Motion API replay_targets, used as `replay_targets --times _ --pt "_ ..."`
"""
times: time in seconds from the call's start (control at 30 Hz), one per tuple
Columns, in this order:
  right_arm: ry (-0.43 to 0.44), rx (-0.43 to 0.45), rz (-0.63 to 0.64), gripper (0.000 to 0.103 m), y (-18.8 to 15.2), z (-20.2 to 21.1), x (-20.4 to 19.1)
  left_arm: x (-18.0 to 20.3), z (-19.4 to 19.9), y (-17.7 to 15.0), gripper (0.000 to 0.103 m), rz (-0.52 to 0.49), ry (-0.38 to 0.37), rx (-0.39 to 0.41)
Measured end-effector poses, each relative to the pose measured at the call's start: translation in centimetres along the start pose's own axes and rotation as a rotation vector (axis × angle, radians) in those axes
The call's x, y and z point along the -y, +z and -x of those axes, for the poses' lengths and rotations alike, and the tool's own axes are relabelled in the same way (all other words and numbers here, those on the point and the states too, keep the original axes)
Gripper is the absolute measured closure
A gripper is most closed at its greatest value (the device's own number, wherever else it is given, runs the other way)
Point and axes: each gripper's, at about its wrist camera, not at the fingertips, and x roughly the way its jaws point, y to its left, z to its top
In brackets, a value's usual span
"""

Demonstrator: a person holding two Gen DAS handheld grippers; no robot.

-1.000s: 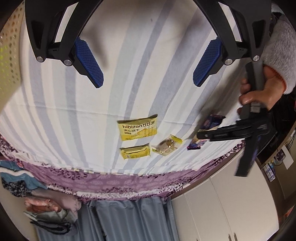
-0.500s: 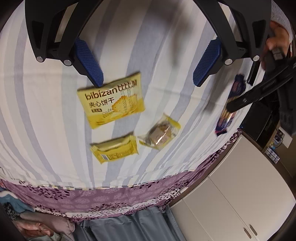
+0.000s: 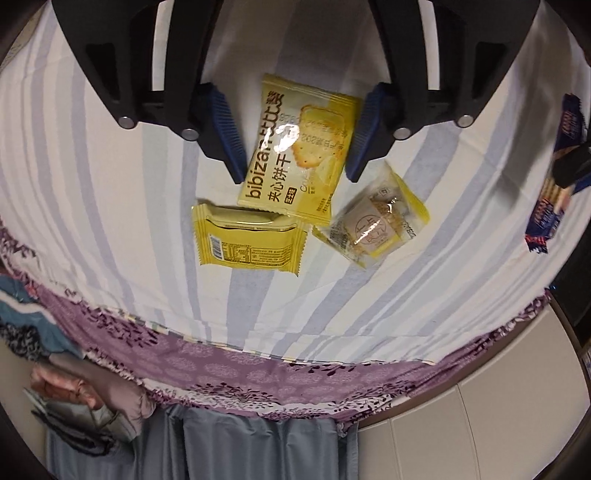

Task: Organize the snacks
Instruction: 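Grasp the yellow bibizan biscuit packet with the right tool while the left tool holds the cracker packet, then carry the yellow biscuit packet into the basket and open the right tool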

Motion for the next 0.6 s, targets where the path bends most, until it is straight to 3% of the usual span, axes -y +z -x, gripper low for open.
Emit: replay_targets --times 0.13,0.6 --pt "0.016 0.004 -0.001 0.057 -0.7 0.8 0.2 0.2 0.2 0.0 0.059 -0.003 -0.004 0.007" --pt "0.066 0.087 -0.097 0.057 -3.6 6.8 2.5 1.8 2.4 -0.1 0.059 -0.038 -0.029 0.037"
